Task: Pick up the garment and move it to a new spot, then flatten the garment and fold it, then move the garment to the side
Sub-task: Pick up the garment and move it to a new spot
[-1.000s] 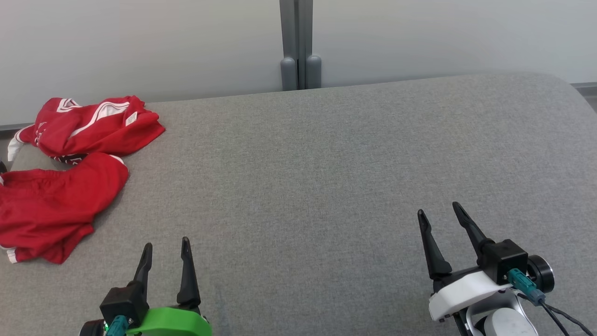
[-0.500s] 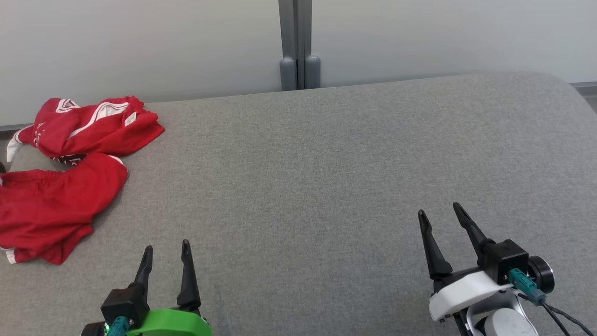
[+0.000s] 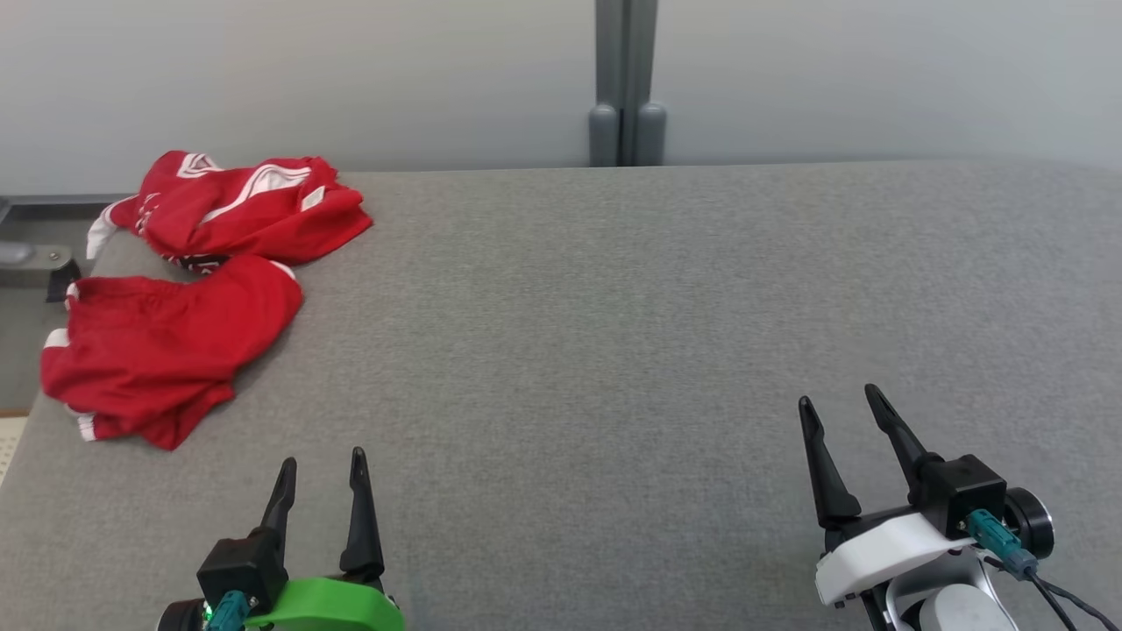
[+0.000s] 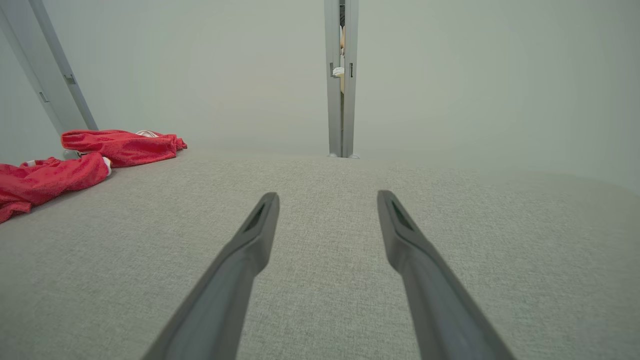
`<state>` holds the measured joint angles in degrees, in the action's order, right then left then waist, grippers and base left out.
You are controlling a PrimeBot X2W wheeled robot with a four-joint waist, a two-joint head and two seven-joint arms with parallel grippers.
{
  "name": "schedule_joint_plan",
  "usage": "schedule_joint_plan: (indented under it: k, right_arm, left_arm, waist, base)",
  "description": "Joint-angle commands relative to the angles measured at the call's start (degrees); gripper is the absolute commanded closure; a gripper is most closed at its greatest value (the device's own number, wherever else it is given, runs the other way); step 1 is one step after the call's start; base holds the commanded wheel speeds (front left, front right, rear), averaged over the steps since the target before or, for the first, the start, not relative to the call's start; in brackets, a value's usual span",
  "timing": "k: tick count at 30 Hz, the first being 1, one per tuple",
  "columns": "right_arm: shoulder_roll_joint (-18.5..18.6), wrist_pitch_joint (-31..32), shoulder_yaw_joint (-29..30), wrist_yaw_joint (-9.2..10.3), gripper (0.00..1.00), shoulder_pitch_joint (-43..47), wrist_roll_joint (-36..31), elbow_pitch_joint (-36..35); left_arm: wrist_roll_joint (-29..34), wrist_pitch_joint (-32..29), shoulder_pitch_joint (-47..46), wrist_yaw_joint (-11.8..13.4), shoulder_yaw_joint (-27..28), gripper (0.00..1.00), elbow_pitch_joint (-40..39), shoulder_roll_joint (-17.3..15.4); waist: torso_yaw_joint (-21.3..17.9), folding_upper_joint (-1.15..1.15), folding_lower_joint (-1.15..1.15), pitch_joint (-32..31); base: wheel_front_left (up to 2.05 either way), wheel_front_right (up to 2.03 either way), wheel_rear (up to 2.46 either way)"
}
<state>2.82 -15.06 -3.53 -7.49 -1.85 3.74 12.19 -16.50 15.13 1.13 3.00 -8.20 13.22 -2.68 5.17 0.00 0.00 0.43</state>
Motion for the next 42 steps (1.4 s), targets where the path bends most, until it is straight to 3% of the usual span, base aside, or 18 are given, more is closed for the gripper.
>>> schedule_joint_plan:
  k: [1, 9, 15, 26, 34, 37, 42]
  right_arm:
    - [0.1, -0.2, 0.1, 0.0, 0.0, 0.5, 0.1, -0.3]
    - [0.1, -0.2, -1.2, 0.01, 0.0, 0.7, 1.1, -0.3]
    - [0.1, -0.2, -2.8, 0.01, 0.0, 0.6, 2.2, -0.1]
    - [0.2, -0.2, -5.0, 0.01, 0.0, -1.7, 1.8, 0.8]
    - [0.1, -0.2, -2.9, 0.01, 0.0, -1.1, 0.2, -0.3]
    - [0.2, -0.2, -1.9, 0.01, 0.0, -2.2, -1.5, -0.8]
    - [0.2, -0.2, -0.3, 0.01, 0.0, -3.8, -3.7, -1.7]
  left_arm:
    - [0.6, 0.0, -0.2, -0.1, 0.1, 0.0, 0.0, -0.4]
    - [1.4, 0.0, 1.1, -0.3, 0.8, 0.0, 0.2, -0.4]
    - [1.9, 0.0, 1.9, -0.7, 2.2, 0.0, 0.2, -0.3]
    - [1.3, 0.0, 3.2, 0.2, 3.3, 0.0, -2.3, -0.3]
    - [2.0, 0.0, 0.3, -1.4, 1.6, 0.0, -2.9, -0.6]
    - [3.9, 0.0, -3.5, -2.9, 2.9, 0.0, -3.6, -2.7]
    - [7.3, 0.0, -14.3, -3.9, 6.5, 0.0, -4.7, -9.4]
  waist:
    - [6.1, 0.0, 0.0, -0.2]
    - [18.0, 0.0, 0.0, -1.2]
    - [23.7, 0.0, 0.0, -1.9]
    - [24.6, 0.0, 0.0, -0.6]
    - [23.1, 0.0, 0.0, 2.4]
    - [21.4, 0.0, 0.0, 4.7]
    - [17.6, 0.0, 0.0, 8.9]
  base:
    - [0.0, 0.0, 0.0]
    - [0.0, 0.0, 0.0]
    - [0.0, 0.0, 0.0]
    - [0.0, 0.0, 0.0]
    - [0.0, 0.0, 0.0]
    - [0.0, 0.0, 0.0]
    - [0.0, 0.0, 0.0]
